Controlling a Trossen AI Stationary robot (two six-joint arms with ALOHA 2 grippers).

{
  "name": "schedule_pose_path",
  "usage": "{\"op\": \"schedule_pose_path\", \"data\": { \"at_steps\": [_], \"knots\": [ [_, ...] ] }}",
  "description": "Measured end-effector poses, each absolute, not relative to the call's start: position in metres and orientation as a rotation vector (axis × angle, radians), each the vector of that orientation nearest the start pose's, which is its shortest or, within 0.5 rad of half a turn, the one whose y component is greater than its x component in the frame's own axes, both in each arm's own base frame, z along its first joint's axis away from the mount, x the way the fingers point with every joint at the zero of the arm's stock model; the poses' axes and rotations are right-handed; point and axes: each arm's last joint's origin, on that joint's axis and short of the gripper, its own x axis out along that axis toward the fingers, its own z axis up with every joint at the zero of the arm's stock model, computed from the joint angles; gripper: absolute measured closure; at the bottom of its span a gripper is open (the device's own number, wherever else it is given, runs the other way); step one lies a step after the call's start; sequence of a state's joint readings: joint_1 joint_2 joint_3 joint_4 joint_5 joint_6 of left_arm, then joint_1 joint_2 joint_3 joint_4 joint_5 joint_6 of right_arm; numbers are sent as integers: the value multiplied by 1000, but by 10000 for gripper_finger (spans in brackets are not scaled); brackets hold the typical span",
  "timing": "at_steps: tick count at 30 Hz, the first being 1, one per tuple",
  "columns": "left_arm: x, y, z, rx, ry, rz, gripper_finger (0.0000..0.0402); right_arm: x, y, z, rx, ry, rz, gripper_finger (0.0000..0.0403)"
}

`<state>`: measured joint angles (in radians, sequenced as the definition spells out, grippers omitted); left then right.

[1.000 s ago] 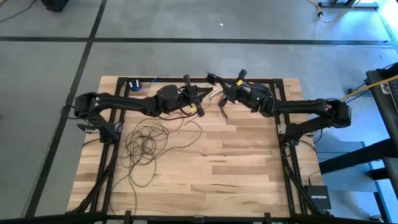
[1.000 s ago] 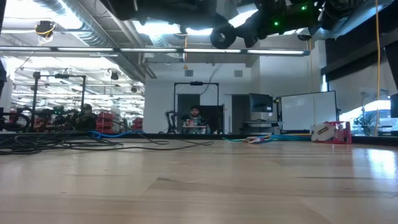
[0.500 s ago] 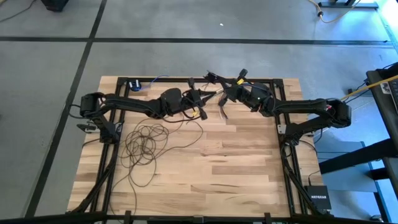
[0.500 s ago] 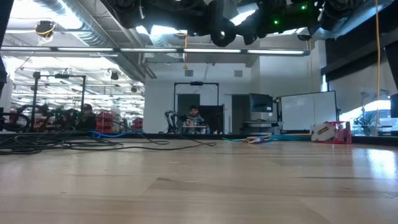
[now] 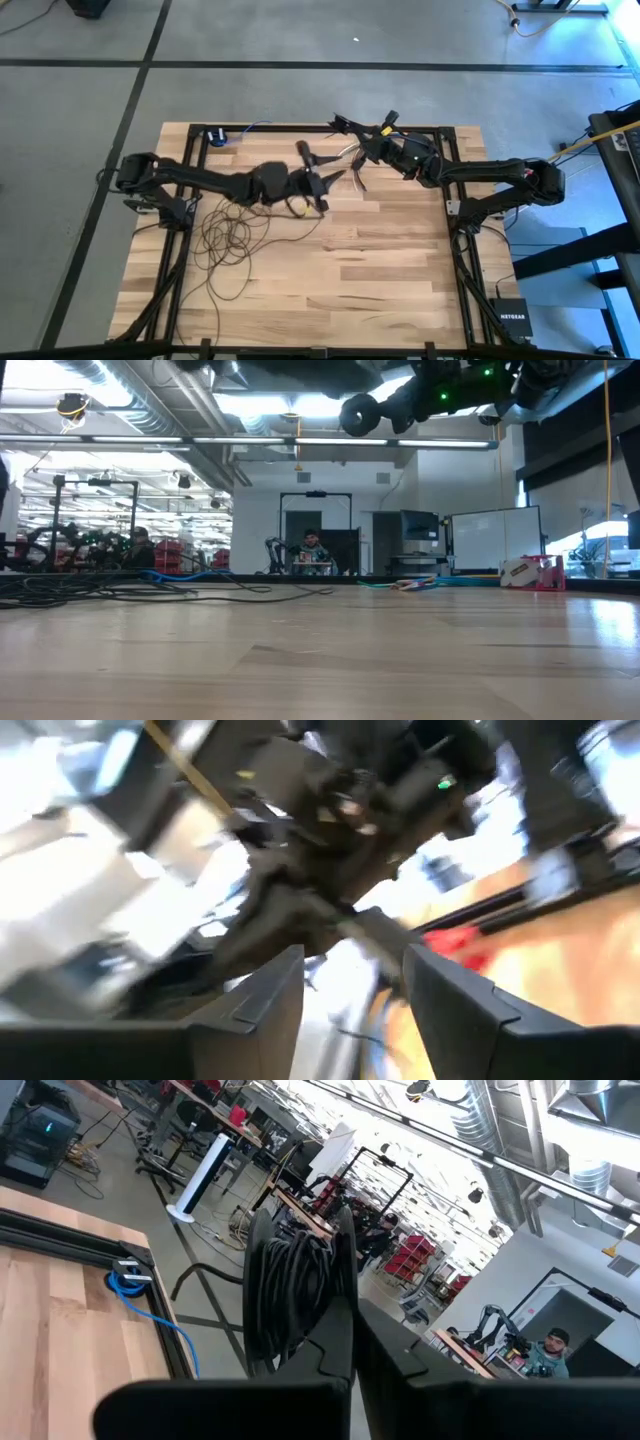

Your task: Coiling cords

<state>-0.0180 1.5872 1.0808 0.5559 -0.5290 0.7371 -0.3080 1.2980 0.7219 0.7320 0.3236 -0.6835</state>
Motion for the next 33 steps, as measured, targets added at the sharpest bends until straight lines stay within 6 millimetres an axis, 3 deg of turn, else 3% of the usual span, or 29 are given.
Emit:
{"op": "schedule_pose_path", "data": {
  "at_steps": [3,6,11,17,22,27,33],
  "knots": [
    [349,-6,318,737,190,647,232,265,-94,289,-659,66,-659,394],
    [341,-8,318,697,254,657,231,265,-94,289,-659,66,-659,394],
    [335,18,284,516,308,602,231,265,-94,289,-659,66,-659,394],
    [328,55,250,188,267,380,231,265,-94,290,-659,63,-661,394],
    [343,76,227,46,271,321,231,265,-94,290,-659,59,-661,394],
    [367,82,204,2,313,263,231,265,-94,290,-659,61,-660,394],
    [376,82,203,-12,302,183,231,265,-94,290,-660,63,-659,394]
  ]
}}
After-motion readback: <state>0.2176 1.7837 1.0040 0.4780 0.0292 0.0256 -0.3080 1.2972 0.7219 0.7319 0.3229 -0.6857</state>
